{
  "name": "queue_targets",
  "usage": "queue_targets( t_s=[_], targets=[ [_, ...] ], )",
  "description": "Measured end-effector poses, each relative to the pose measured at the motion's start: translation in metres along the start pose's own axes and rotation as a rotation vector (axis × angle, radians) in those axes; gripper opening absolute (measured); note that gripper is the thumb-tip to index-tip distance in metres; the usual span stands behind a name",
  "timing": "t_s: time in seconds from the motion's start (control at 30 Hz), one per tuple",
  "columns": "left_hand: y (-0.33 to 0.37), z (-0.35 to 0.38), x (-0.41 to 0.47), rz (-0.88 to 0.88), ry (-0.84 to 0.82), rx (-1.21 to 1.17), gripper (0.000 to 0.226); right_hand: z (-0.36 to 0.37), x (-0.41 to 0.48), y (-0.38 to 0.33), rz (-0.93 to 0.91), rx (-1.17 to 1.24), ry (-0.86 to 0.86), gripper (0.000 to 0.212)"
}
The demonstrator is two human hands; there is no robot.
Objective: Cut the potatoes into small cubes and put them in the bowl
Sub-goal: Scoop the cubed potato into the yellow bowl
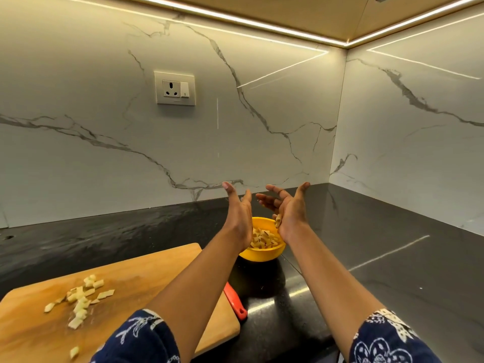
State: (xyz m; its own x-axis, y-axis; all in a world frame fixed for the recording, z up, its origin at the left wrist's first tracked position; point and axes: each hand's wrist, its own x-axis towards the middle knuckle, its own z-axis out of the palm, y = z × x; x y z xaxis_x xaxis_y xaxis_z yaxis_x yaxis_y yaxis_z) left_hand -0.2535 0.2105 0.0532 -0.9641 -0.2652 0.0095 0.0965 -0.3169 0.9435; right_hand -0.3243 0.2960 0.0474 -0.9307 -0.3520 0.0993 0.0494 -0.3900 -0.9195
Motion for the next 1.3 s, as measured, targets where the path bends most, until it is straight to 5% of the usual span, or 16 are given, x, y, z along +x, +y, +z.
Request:
queue_targets(
  t_s=[0.1,0.33,0.5,0.7,0.87,0.93,1.07,1.17,1.3],
  targets=[
    [0.006,-0.001,0.002,0.025,0.053,-0.053,0.097,0.0,0.0,-0.001,-0.011,0.053,0.0,0.096],
    [0.014,-0.026,0.002,0.096,0.088,-0.605,0.099,-0.007,0.003,-0.006,0.016,0.272,-0.006,0.095],
    [0.016,-0.034,-0.001,0.122,0.066,-0.664,0.102,-0.007,0.001,-0.01,0.018,0.317,-0.017,0.088],
    [0.014,-0.041,-0.009,0.128,0.147,-0.492,0.099,0.001,-0.007,-0.017,0.008,-0.144,-0.024,0.025],
    [0.009,-0.065,-0.02,0.133,0.197,-0.536,0.098,-0.007,-0.004,-0.011,-0.106,-0.775,-0.094,0.036],
    [0.008,-0.073,-0.024,0.127,0.208,-0.53,0.099,-0.01,-0.001,-0.012,-0.096,-0.819,-0.109,0.034],
    [0.007,-0.087,-0.032,0.126,0.231,-0.531,0.099,-0.01,-0.003,-0.015,0.068,-0.284,-0.079,0.01],
    [0.009,-0.092,-0.038,0.138,0.22,-0.585,0.1,-0.015,-0.002,-0.014,0.185,0.119,-0.018,0.039],
    [0.015,-0.088,-0.037,0.166,0.18,-0.759,0.101,-0.013,-0.005,-0.009,0.202,0.303,0.019,0.069]
  ],
)
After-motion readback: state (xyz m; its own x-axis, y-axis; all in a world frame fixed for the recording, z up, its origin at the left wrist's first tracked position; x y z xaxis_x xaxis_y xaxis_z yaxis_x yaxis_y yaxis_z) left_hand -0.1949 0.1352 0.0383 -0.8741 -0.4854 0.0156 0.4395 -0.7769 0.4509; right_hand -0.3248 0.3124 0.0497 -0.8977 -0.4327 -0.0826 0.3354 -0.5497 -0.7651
